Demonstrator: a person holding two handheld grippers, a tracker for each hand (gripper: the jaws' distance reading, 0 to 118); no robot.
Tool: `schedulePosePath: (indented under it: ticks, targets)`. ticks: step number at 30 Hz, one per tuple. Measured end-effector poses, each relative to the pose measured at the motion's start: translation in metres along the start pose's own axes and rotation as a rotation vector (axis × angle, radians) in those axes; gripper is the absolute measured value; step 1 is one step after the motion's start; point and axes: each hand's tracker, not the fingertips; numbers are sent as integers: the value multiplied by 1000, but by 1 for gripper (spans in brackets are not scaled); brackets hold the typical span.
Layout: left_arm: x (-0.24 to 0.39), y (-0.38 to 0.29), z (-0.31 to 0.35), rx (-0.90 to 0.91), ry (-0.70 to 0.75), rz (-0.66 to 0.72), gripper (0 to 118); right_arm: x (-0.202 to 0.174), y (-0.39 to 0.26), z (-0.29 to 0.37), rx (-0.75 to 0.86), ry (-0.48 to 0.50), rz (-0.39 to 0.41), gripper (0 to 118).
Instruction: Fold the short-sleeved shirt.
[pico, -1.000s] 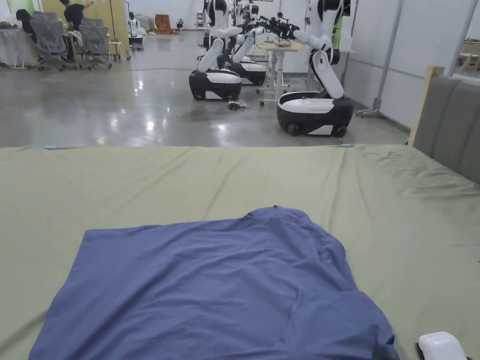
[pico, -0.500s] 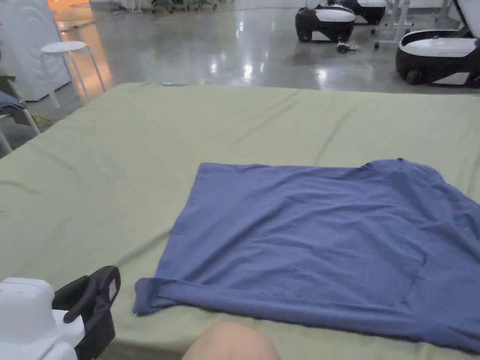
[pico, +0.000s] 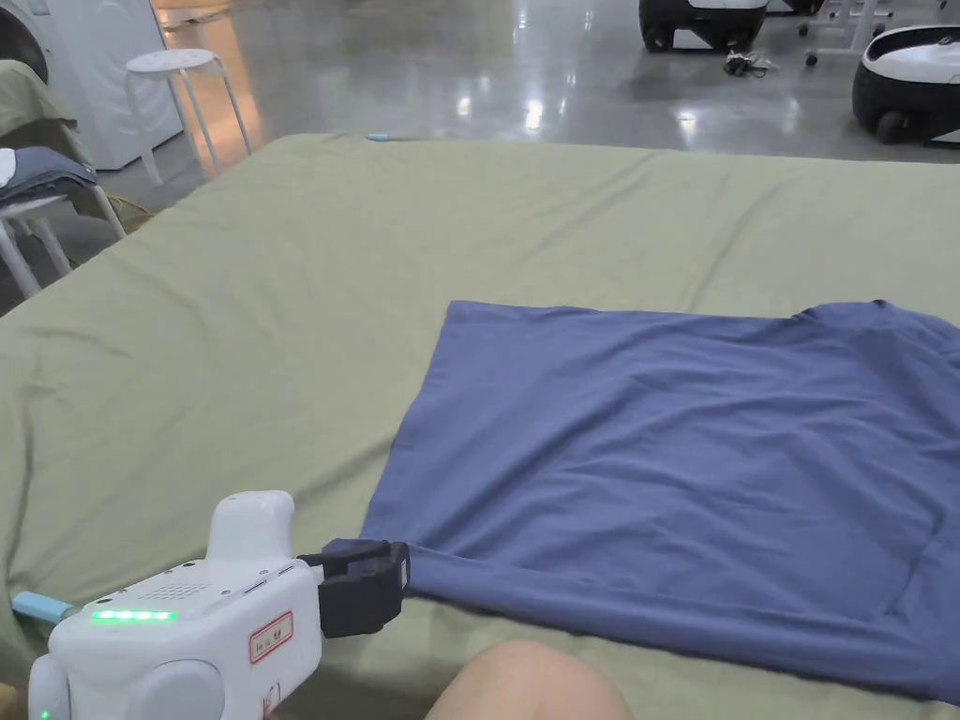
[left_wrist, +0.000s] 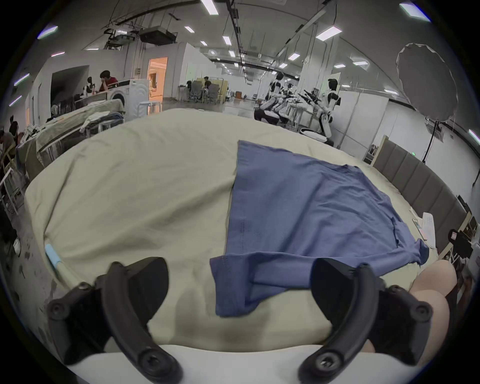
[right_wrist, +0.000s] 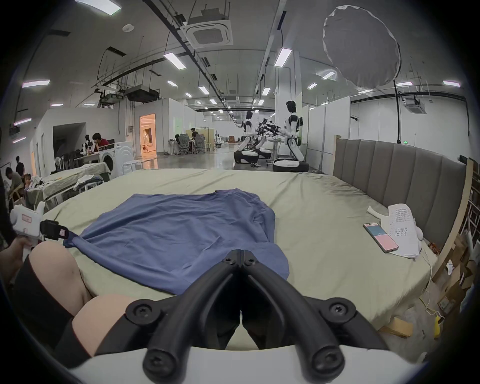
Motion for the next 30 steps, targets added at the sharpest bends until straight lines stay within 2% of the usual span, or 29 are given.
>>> schedulePosePath:
  ticks: [2,3,4,11,14,16,17,18,19,20,21,25,27,28,29,30]
  targets:
    - [1,-1,-7,-10,-12,-3,65,0,-3,-3,-14,3,7,0]
    - [1,-2,-11,-18,-13,-13,39,0,-4,-5,-22,5,7,0]
    - [3,-4,-11,-24,-7,-25,5,-1,-4,-6,-29,7,4,0]
    - [15,-8,12,75,8,-129,2,12,-16,-15,-71,-2,1,0]
    - [17,-2,23,98,-1,-117,2,20,-24,-21,-122,-86,17,1]
    - [18,0,29,106,-12,-102,2,29,-28,-26,-150,-145,-34,14]
    - [19,0,30,106,-12,-98,2,36,-29,-28,-171,-153,-68,14]
    - [19,-1,31,107,-13,-92,2,46,-36,-36,-217,-143,-84,40]
    - [19,-1,32,108,-16,-87,2,51,-38,-42,-264,-138,-104,84]
    - [19,-2,32,107,-19,-87,2,54,-40,-47,-289,-141,-109,107]
    - [19,-3,32,106,-17,-91,2,56,-41,-50,-282,-140,-101,115]
    - [18,-2,29,99,-7,-108,2,62,-49,-73,-281,-114,-55,112]
    - [18,-2,27,94,-5,-106,2,55,-45,-85,-314,-66,-61,108]
    - [17,-3,24,92,-2,-107,2,57,-47,-92,-331,-43,-67,95]
    - [16,-4,21,87,2,-111,2,58,-50,-100,-368,-16,-66,69]
    - [15,-5,19,84,6,-115,2,56,-52,-107,-415,1,-51,36]
